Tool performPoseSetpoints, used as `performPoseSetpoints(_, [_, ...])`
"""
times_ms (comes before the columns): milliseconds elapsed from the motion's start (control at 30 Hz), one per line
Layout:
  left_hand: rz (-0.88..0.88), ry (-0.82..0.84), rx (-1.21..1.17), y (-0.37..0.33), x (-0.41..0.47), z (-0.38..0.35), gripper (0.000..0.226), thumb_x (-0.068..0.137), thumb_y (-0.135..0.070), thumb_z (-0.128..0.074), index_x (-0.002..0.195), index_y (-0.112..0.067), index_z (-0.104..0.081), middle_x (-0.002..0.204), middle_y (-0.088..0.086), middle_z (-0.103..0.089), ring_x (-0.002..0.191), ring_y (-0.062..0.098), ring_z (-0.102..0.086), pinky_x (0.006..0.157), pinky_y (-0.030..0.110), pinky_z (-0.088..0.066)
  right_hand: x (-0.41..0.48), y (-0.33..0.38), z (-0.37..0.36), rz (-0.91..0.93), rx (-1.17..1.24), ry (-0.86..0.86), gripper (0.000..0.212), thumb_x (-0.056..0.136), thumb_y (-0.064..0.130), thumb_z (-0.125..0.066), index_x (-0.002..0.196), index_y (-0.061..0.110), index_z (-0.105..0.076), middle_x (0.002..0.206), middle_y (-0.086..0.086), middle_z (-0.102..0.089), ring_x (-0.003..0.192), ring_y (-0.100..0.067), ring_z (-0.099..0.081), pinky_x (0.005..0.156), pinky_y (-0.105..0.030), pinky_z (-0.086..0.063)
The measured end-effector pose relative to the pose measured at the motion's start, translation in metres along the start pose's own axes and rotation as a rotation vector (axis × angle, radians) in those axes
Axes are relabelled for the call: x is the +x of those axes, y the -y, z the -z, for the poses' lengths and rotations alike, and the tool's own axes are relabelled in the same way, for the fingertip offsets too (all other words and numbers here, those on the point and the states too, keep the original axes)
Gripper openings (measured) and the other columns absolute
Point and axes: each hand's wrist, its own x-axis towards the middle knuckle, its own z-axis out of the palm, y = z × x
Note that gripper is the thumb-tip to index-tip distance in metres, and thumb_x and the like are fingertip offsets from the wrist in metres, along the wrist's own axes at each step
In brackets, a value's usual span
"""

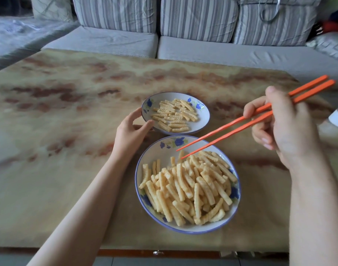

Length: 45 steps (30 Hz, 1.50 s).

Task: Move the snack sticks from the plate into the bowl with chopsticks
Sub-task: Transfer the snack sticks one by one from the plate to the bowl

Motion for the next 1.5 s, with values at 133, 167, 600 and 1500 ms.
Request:
performPoseSetpoints(133, [0.009,0.003,-0.009,0.0,0.0,0.0,0.044,0.091,-0.02,-0.067,0.133,-0.025,-0.058,0.117,-0.01,-0.069,0.076,0.005,-0.071,0.062,0.009,-0.05,0.0,0.001,0.008,-0.005,0.06,-0.063,0.055,0.102,0.027,-0.031,0.056,0.013,-0.056,0.029,-0.002,-0.028,0.024,-0.015,-0.019,0.036,-0.015,-0.017])
performPoseSetpoints(167, [0.009,0.003,-0.008,0.0,0.0,0.0,0.044,0.091,-0.02,-0.067,0.133,-0.025,-0.058,0.115,-0.011,-0.069,0.077,0.007,-0.071,0.062,0.01,-0.051,0.001,0.001,0.009,-0.006,0.061,-0.065,0.056,0.102,0.027,-0.031,0.055,0.013,-0.056,0.029,-0.003,-0.027,0.024,-0.015,-0.019,0.036,-0.014,-0.017])
performPoseSetpoints(600, [0.046,0.006,-0.014,0.001,0.0,0.001,0.041,0.09,-0.022,-0.067,0.129,-0.032,-0.059,0.102,-0.005,-0.075,0.073,0.009,-0.073,0.074,0.024,-0.058,0.003,-0.015,-0.009,-0.063,0.051,-0.021,0.061,0.102,0.027,-0.032,0.048,0.019,-0.059,0.059,-0.022,-0.043,0.027,-0.019,-0.03,0.036,-0.021,-0.023])
performPoseSetpoints(1500, [0.014,0.004,-0.021,0.002,0.001,0.001,0.044,0.09,-0.021,-0.067,0.133,-0.026,-0.059,0.109,-0.013,-0.071,0.078,0.009,-0.073,0.063,0.013,-0.054,0.012,-0.03,-0.014,-0.036,0.115,-0.376,0.045,0.102,0.026,-0.032,0.067,0.008,-0.053,0.038,0.001,-0.047,0.028,-0.017,-0.041,0.036,-0.016,-0.023])
